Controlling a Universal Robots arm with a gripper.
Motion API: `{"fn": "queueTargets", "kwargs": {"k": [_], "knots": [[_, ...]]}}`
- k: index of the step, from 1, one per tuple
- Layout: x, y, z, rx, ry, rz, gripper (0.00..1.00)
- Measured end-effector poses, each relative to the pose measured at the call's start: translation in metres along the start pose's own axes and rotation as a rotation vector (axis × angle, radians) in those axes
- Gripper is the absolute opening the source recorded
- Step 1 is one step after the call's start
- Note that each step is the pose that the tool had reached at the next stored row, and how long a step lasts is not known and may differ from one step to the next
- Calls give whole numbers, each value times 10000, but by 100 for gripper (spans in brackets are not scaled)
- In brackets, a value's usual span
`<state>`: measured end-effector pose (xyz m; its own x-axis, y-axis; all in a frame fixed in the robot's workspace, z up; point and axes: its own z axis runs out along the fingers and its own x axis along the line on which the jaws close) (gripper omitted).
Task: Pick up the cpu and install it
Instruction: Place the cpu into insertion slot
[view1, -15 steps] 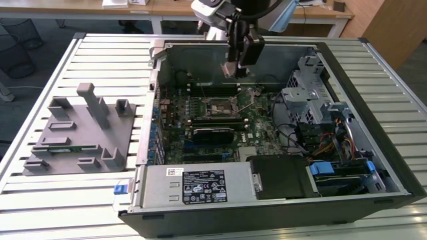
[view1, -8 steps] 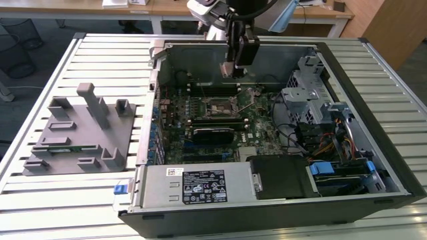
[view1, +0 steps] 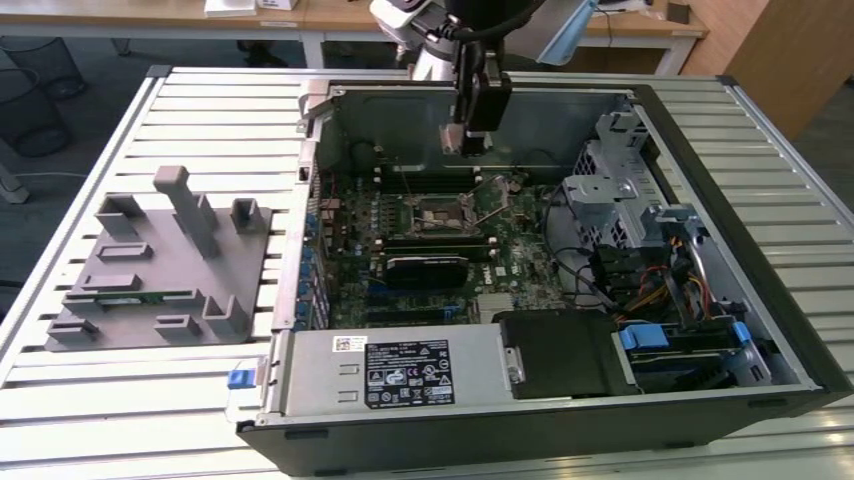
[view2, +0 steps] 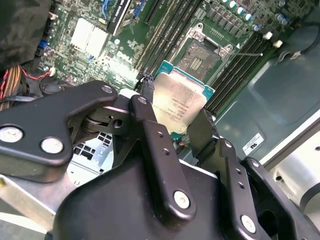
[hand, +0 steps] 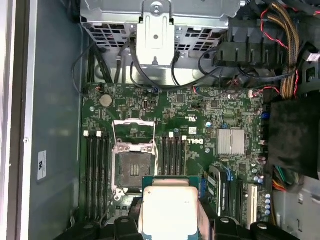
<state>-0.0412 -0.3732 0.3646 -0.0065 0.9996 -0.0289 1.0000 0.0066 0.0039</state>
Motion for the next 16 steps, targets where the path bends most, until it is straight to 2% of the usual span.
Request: {"fn": "queueTargets", "kwargs": {"k": [2,5,7,11,16], "knots": [[21,-2,6,-3,-1,70,53],[90,-2,22,-3,-1,99,53],[149,-2,65,-5,-1,72,53],[162,-2,140,-27,0,-398,53],[204,-2,231,-39,3,-555,53]]}}
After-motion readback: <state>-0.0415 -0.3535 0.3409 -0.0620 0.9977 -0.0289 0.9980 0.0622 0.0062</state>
